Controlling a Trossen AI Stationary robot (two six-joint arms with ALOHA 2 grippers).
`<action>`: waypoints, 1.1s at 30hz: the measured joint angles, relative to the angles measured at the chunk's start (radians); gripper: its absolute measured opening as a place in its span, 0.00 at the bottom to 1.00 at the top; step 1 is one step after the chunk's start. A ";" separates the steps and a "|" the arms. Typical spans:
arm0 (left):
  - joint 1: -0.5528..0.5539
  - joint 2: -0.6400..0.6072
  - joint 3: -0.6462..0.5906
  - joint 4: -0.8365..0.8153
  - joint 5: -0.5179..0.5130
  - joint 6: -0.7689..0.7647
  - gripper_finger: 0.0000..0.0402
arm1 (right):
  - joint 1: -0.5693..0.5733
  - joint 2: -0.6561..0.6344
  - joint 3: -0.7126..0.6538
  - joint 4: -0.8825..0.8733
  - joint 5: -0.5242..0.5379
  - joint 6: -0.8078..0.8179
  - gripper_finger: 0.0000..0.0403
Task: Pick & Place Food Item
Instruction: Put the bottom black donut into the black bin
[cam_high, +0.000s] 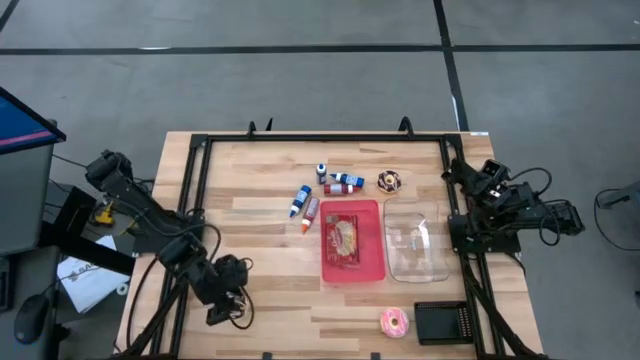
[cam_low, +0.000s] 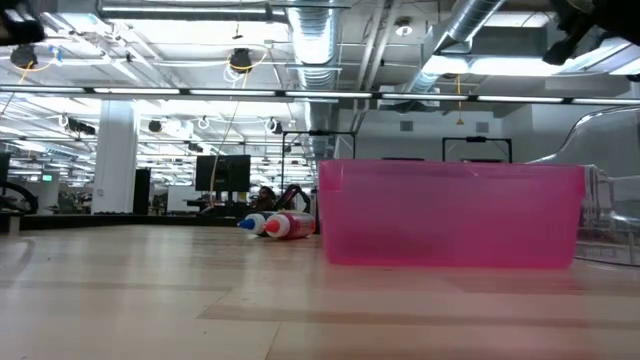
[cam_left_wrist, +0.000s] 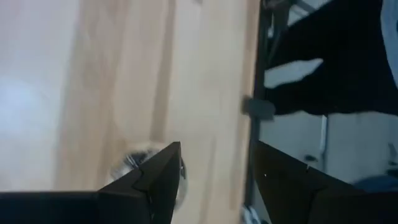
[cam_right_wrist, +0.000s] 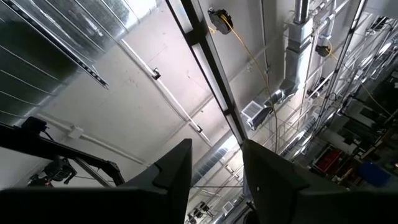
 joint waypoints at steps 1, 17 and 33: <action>0.011 0.000 0.000 -0.007 -0.005 0.032 0.48 | 0.000 0.000 0.000 -0.007 0.000 0.000 0.34; -0.006 0.000 -0.029 -0.174 0.041 0.346 0.52 | 0.001 0.062 0.126 -0.176 -0.004 -0.074 0.37; -0.058 0.028 -0.211 0.041 -0.048 0.286 0.72 | 0.002 0.297 0.265 -0.182 -0.035 -0.097 0.47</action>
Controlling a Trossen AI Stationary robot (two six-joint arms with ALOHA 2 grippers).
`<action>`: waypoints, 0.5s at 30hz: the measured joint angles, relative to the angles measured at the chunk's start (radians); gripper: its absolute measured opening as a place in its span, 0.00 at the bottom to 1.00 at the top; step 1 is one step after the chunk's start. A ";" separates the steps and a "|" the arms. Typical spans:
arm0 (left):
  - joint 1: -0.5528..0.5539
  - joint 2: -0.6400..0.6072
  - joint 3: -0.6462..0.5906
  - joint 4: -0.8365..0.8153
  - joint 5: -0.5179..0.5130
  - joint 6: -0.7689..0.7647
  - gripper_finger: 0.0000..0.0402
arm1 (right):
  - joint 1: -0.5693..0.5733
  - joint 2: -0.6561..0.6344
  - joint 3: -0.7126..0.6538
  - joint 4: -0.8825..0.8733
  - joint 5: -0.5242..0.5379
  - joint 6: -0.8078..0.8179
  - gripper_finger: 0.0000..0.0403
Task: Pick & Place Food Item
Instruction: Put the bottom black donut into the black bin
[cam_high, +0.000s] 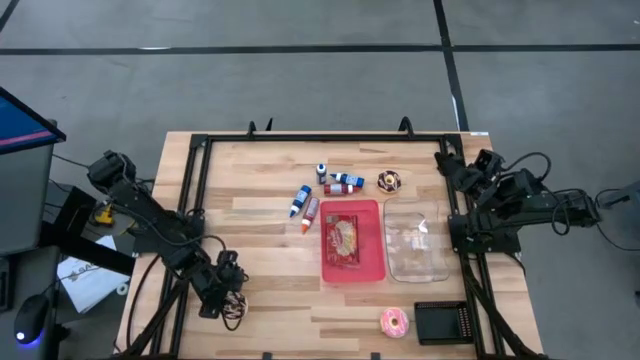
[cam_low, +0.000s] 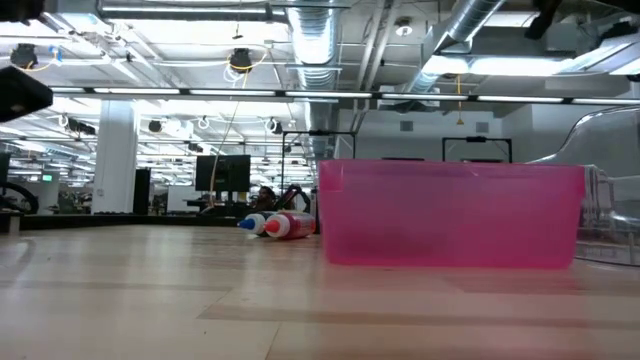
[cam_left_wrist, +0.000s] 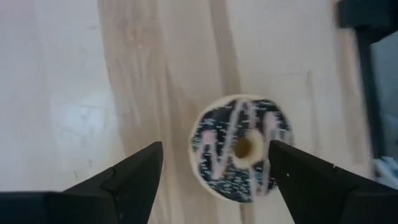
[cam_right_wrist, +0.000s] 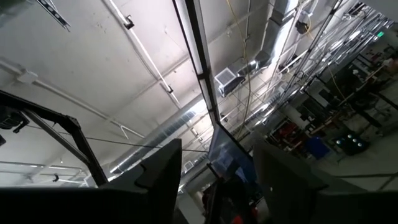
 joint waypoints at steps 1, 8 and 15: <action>0.000 0.013 0.000 0.002 -0.001 0.000 0.72 | 0.000 0.012 0.008 0.001 0.000 0.000 0.47; -0.009 0.151 0.000 0.056 -0.002 -0.023 0.72 | 0.000 0.064 0.047 0.001 -0.024 0.000 0.47; -0.009 0.204 0.000 0.057 -0.020 -0.096 0.72 | 0.000 0.073 0.072 0.002 -0.024 0.000 0.47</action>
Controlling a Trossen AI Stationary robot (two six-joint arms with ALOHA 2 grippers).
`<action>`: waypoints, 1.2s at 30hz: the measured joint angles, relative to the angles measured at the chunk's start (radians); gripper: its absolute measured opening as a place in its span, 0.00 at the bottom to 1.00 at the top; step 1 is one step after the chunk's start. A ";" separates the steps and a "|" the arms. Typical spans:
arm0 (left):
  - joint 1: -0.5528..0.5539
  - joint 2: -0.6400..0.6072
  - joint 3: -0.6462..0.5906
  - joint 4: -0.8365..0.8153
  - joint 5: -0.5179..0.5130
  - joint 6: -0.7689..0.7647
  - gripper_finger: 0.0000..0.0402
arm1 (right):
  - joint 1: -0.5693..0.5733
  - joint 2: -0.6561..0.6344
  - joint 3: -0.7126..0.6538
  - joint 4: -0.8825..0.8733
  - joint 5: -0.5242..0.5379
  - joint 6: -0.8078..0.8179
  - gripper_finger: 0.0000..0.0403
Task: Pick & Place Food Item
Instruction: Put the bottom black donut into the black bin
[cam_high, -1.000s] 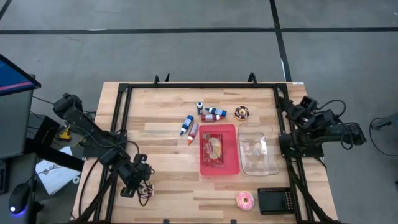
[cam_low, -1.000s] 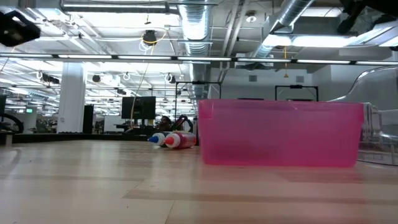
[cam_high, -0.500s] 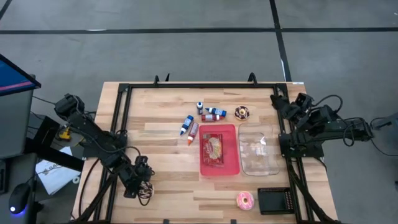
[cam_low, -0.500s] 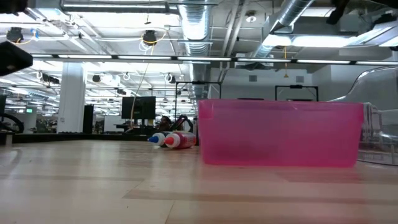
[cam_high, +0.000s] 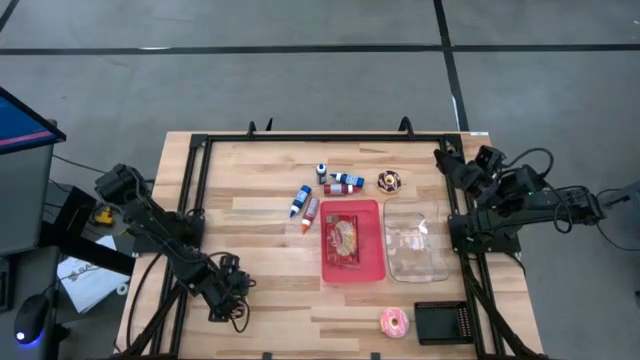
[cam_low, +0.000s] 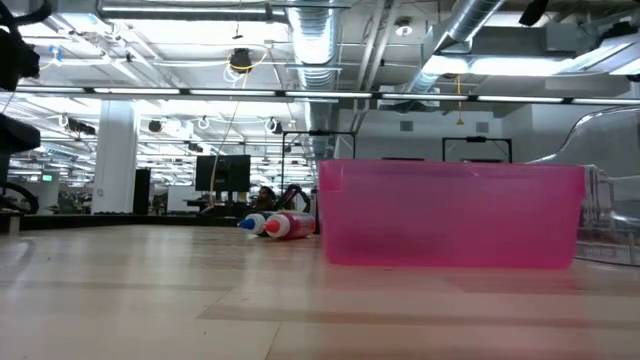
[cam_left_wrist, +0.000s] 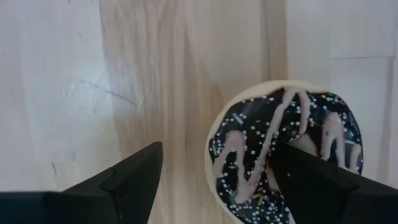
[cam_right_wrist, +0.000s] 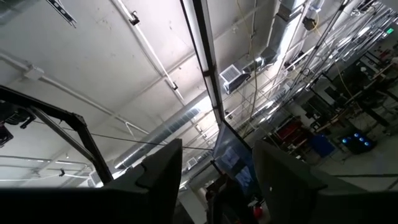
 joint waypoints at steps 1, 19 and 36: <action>0.000 0.002 0.000 0.001 -0.001 -0.006 0.72 | 0.000 0.000 0.002 -0.001 0.000 0.000 0.47; 0.004 -0.049 0.000 0.030 0.069 -0.099 0.40 | 0.003 0.012 0.006 0.002 -0.003 0.019 0.47; 0.190 -0.142 0.000 0.132 -0.190 -0.132 0.18 | 0.093 0.138 0.072 0.129 -0.020 -0.064 0.47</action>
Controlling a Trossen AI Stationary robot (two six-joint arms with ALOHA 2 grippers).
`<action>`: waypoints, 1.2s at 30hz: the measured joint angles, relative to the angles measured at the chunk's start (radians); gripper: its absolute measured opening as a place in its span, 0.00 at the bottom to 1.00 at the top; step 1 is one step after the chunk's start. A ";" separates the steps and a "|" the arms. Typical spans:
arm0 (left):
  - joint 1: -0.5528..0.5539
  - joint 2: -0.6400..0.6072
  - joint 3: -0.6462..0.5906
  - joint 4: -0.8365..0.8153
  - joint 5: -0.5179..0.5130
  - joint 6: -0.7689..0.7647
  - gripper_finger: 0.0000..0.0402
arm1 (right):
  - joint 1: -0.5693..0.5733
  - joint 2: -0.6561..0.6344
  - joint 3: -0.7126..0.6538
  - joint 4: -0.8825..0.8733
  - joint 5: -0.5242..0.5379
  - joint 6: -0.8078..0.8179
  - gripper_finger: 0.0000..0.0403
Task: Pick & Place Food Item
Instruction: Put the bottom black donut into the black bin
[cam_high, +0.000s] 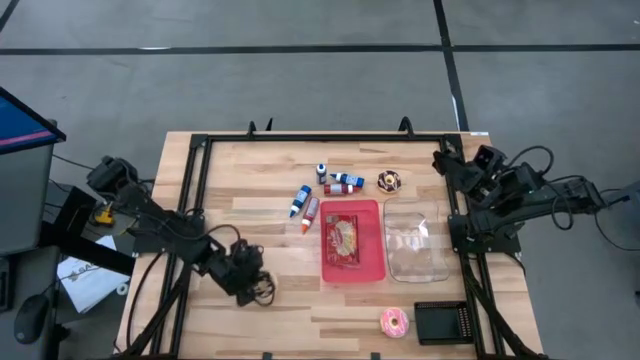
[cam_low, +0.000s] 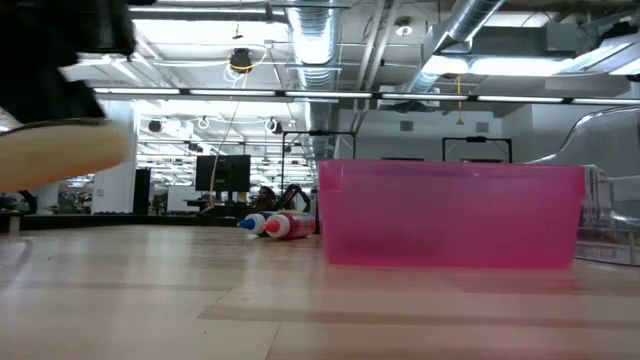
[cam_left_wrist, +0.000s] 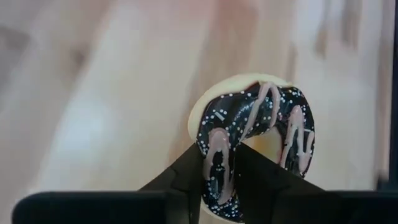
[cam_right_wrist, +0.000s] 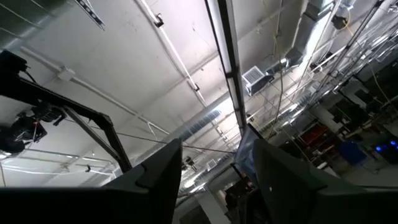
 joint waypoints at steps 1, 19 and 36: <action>0.020 -0.007 0.000 0.015 -0.023 -0.001 0.17 | 0.008 0.007 0.022 -0.040 -0.002 -0.011 0.47; 0.538 -0.164 0.000 0.590 -0.270 0.193 0.14 | -0.071 0.308 0.545 -1.075 -0.039 0.022 0.55; 0.635 0.053 0.213 0.768 -0.231 0.215 0.14 | -0.177 0.549 0.580 -0.893 -0.142 -0.001 0.60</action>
